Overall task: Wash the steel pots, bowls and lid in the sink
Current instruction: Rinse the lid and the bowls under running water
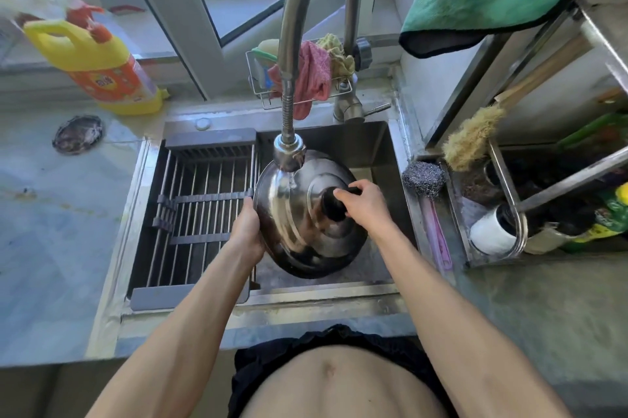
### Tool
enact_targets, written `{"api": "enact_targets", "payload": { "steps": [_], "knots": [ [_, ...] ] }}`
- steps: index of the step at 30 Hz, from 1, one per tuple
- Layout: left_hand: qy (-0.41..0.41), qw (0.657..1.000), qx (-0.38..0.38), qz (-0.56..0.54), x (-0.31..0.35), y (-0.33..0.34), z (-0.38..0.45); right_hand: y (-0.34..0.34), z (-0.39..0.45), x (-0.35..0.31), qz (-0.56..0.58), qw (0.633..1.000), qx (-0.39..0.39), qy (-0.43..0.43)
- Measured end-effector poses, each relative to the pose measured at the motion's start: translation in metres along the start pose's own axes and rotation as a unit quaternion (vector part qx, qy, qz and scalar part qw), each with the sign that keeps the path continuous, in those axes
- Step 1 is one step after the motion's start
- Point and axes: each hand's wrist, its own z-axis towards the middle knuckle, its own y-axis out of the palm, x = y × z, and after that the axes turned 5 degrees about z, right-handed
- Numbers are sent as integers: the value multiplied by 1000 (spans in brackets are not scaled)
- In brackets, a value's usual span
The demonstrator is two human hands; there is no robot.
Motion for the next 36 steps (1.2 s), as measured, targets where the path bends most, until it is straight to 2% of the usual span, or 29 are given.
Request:
{"api": "enact_targets", "payload": {
  "steps": [3, 6, 10, 13, 16, 25, 29, 33, 36],
  "knots": [
    [28, 996, -14, 80, 15, -6, -3, 3, 7, -3, 26, 1000, 11, 6],
    [62, 993, -29, 95, 29, -7, 0, 4, 3, -8, 26, 1000, 0, 3],
    [50, 997, -4, 56, 38, 4, 12, 0, 5, -10, 18, 1000, -11, -2],
    [42, 998, 31, 38, 42, 8, 19, -6, 10, -23, 3, 1000, 11, -26],
    [37, 999, 27, 20, 47, 6, 28, -13, 23, -43, -34, 999, 21, -34],
    [34, 999, 1, 8, 50, 6, 42, -8, 69, -104, 87, 995, 21, -44],
    [7, 1000, -10, -20, 44, 4, 41, -2, 83, -124, 88, 993, 26, -73],
    [-2, 999, -10, -38, 47, 8, 33, -7, 92, -127, 23, 997, 32, -61],
    [-5, 998, -25, -51, 44, 10, 33, -16, 88, -111, 47, 996, 16, -71]
  ]
}}
